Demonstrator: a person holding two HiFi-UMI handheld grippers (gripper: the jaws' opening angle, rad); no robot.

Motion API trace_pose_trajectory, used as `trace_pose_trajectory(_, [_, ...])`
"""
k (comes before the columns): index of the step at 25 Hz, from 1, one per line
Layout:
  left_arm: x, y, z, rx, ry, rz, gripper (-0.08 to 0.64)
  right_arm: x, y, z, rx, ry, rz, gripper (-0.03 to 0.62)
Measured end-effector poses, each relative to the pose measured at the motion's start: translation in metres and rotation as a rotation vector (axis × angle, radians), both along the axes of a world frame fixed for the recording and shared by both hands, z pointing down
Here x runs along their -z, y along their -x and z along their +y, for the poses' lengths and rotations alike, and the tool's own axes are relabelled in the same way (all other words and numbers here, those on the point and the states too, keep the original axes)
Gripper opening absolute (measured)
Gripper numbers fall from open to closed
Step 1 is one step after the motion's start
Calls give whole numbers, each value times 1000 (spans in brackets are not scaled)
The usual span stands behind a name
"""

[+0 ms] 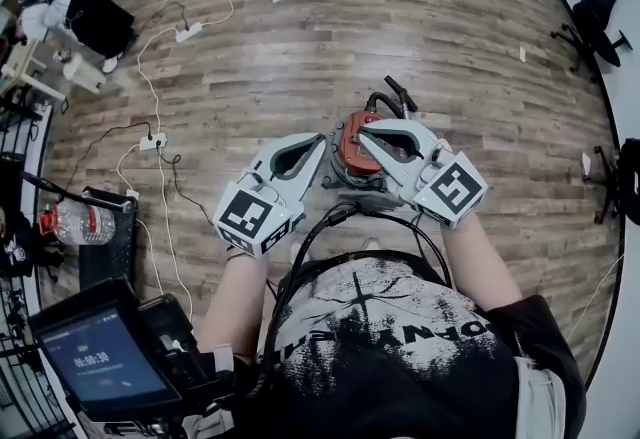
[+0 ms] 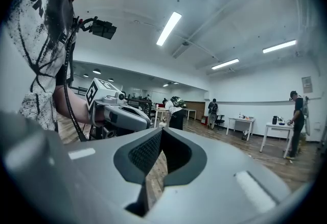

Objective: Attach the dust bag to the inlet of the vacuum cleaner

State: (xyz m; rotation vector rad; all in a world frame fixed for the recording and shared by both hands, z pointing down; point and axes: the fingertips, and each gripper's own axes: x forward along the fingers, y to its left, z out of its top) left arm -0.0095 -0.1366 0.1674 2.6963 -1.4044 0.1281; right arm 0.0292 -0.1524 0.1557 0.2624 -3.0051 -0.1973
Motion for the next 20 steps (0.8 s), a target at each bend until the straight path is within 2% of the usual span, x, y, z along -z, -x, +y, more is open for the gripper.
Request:
trace_pose_trajectory(11, [1,-4,8,-52,3,-6,5,5,0,8,-27,-27,-23,6])
trace_pose_trajectory(14, [2,-8,10,-60,0,-5,5,5,-6,10,-55,-10,-2,6])
trace_pose_trajectory(20, [2,-17,11,-84,2,-2,5,10,-12,12,-48,-76,-21,6])
